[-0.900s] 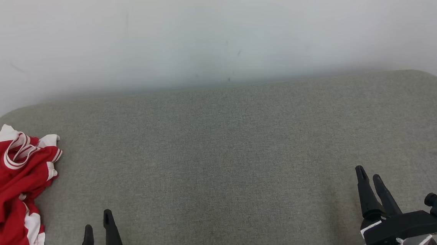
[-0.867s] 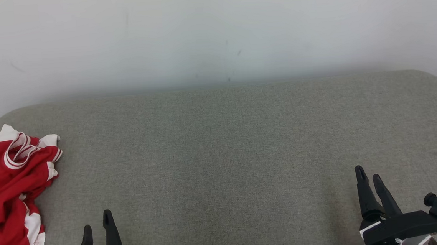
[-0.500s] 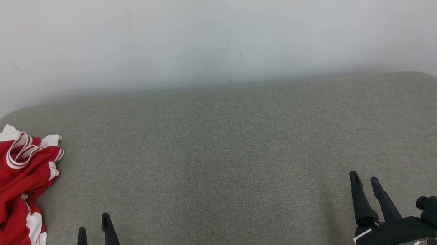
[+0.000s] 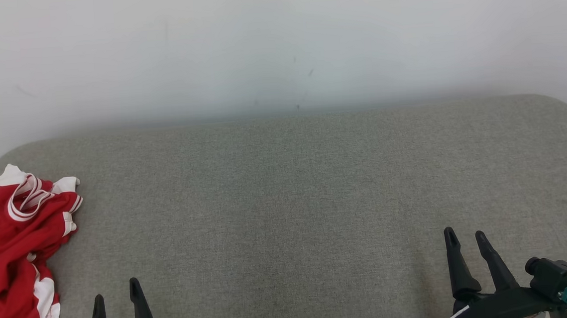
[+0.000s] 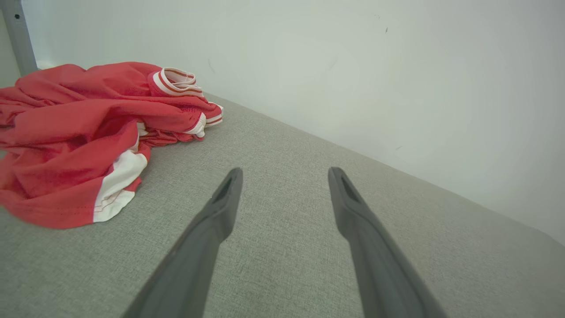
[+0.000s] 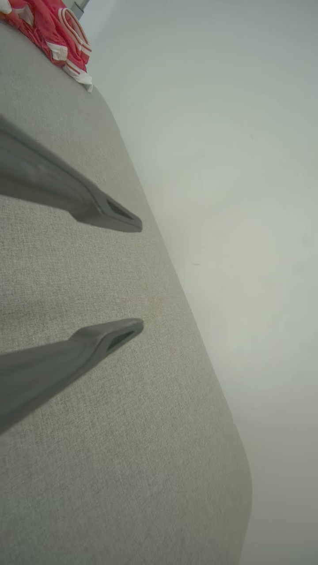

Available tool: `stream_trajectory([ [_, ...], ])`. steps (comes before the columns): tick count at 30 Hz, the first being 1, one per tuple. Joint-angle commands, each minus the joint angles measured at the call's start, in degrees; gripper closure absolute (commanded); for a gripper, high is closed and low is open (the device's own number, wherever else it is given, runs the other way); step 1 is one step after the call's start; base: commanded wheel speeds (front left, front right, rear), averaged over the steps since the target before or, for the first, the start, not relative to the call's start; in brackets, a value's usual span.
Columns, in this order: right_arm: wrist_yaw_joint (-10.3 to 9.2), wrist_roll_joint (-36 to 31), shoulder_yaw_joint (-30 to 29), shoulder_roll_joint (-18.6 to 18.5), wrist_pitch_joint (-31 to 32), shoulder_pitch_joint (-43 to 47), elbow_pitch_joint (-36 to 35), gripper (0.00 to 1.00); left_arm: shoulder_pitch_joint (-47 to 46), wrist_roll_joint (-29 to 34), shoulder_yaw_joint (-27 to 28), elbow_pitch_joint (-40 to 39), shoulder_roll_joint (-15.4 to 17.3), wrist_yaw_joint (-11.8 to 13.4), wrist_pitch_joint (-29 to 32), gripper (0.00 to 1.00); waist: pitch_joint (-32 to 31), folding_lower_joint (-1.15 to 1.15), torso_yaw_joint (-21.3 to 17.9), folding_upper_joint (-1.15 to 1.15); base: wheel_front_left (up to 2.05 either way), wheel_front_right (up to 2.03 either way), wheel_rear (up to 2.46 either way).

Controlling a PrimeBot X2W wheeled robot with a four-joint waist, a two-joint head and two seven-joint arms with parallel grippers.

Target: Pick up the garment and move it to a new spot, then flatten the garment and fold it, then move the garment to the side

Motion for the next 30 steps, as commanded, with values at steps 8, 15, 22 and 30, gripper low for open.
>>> stream_trajectory([
  [8,-0.08,-4.8,0.7,-0.4,-2.1,-0.3,0.0,0.00,0.7,5.2,-0.2,-0.8,1.6,0.5,-0.8,0.00,-0.4,0.00,0.3,0.00,0.00,0.00,0.00],
  [15,-0.09,-7.7,1.0,-0.5,-3.2,0.1,0.1,0.00,0.9,7.9,-1.0,-1.0,3.2,-0.6,0.0,0.00,-0.6,0.00,0.4,0.00,0.00,0.00,0.00],
  [22,-0.09,-10.8,1.6,-0.5,-4.4,0.2,0.1,0.00,1.0,10.2,-0.9,-0.8,4.8,-1.4,-0.7,0.00,-0.7,0.00,0.5,0.00,0.00,0.00,0.00],
  [30,-0.10,-14.0,1.8,-0.5,-5.7,0.7,-0.3,0.00,1.6,13.0,-0.4,-0.1,6.2,-1.6,-2.0,0.00,-0.7,0.00,0.3,0.00,0.00,0.00,0.00],
])
